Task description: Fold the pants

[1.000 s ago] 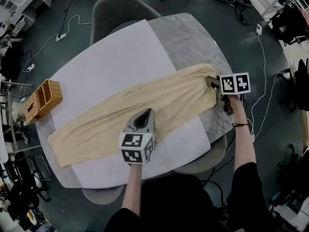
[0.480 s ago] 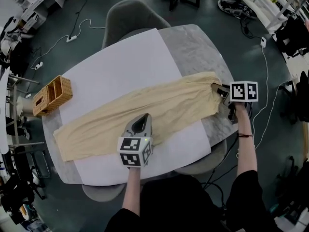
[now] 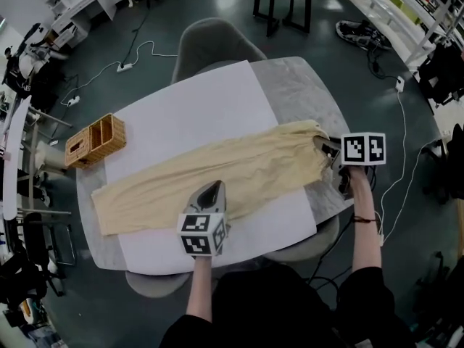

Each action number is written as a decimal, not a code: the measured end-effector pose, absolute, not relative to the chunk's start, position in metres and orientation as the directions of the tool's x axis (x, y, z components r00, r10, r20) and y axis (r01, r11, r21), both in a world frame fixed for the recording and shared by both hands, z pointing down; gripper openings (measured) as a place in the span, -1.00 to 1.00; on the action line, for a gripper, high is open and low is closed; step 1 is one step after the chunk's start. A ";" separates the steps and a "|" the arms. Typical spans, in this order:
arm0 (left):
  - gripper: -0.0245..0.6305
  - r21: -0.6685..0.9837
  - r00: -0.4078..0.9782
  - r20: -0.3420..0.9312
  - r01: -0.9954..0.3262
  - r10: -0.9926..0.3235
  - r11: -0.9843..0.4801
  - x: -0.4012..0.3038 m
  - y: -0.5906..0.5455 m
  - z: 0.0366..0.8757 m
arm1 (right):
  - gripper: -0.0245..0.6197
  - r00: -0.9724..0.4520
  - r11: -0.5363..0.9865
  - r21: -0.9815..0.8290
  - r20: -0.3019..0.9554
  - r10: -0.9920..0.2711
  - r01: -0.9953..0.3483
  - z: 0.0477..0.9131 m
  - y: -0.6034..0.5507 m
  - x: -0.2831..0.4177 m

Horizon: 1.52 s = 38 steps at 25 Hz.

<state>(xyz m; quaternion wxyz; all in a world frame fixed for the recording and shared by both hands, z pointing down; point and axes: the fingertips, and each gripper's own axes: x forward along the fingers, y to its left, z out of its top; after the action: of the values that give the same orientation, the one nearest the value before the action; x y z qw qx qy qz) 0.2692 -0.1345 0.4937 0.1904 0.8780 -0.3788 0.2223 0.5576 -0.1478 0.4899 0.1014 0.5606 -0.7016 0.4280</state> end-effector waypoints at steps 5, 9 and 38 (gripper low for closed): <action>-0.90 0.147 0.592 0.522 -0.772 -0.614 -0.619 0.256 -0.127 0.480 | -0.75 -0.365 0.010 -0.517 0.590 -0.720 -0.856 0.470 -0.142 0.540; -0.90 0.130 0.573 0.515 -0.788 -0.638 -0.602 0.244 -0.124 0.472 | -0.75 -0.397 0.030 -0.555 0.556 -0.730 -0.832 0.459 -0.142 0.525; -0.90 0.138 0.438 0.480 -0.893 -0.760 -0.428 0.091 -0.110 0.451 | -0.75 -0.517 0.185 -0.628 0.401 -0.756 -0.756 0.393 -0.158 0.372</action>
<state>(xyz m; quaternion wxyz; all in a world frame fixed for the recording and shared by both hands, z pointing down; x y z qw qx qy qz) 0.0915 -0.1096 0.4511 0.1897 0.8265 -0.5000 0.1757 0.3722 -0.1583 0.3926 0.0001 0.4912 -0.7697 0.4077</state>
